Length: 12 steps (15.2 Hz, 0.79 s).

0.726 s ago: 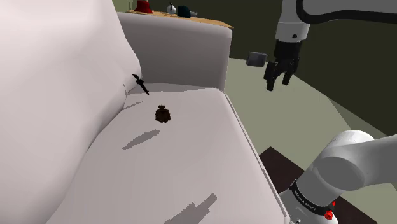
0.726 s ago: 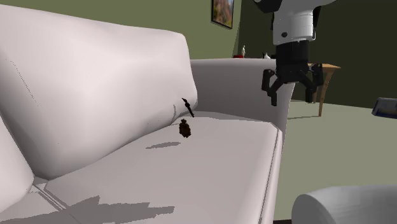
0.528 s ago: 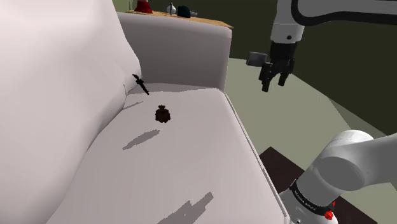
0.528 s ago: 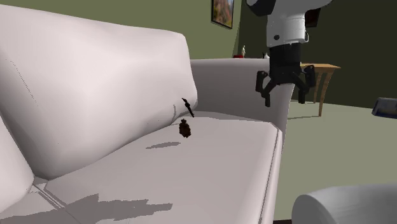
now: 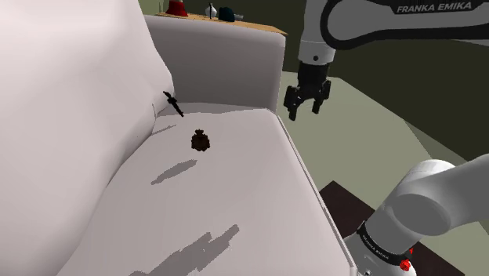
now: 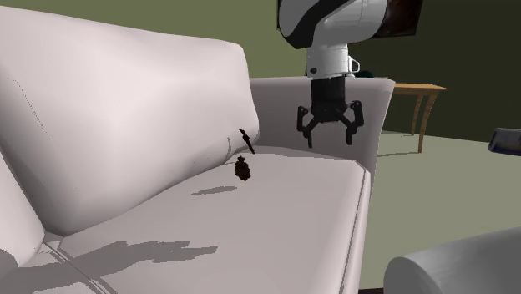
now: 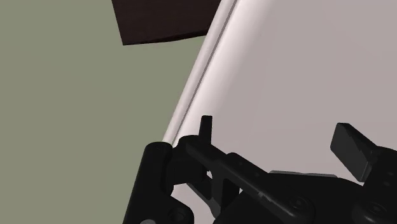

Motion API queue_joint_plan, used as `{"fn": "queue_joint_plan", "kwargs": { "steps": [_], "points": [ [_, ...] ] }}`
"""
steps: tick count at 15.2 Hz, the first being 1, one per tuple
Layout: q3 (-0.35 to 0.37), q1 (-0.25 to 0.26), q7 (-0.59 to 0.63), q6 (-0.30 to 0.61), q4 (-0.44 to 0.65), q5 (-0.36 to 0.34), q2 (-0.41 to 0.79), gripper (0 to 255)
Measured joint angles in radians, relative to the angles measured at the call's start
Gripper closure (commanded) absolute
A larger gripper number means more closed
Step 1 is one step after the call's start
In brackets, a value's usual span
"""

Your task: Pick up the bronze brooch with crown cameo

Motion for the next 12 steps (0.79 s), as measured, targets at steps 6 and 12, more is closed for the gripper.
{"fn": "queue_joint_plan", "kwargs": {
  "steps": [6, 12],
  "points": [
    [0.106, 0.003, 0.163, 0.145, 0.056, 0.007, 0.169, 0],
    [0.2, 0.0, 0.337, 0.239, 0.189, -0.051, 0.375, 0]
  ]
}}
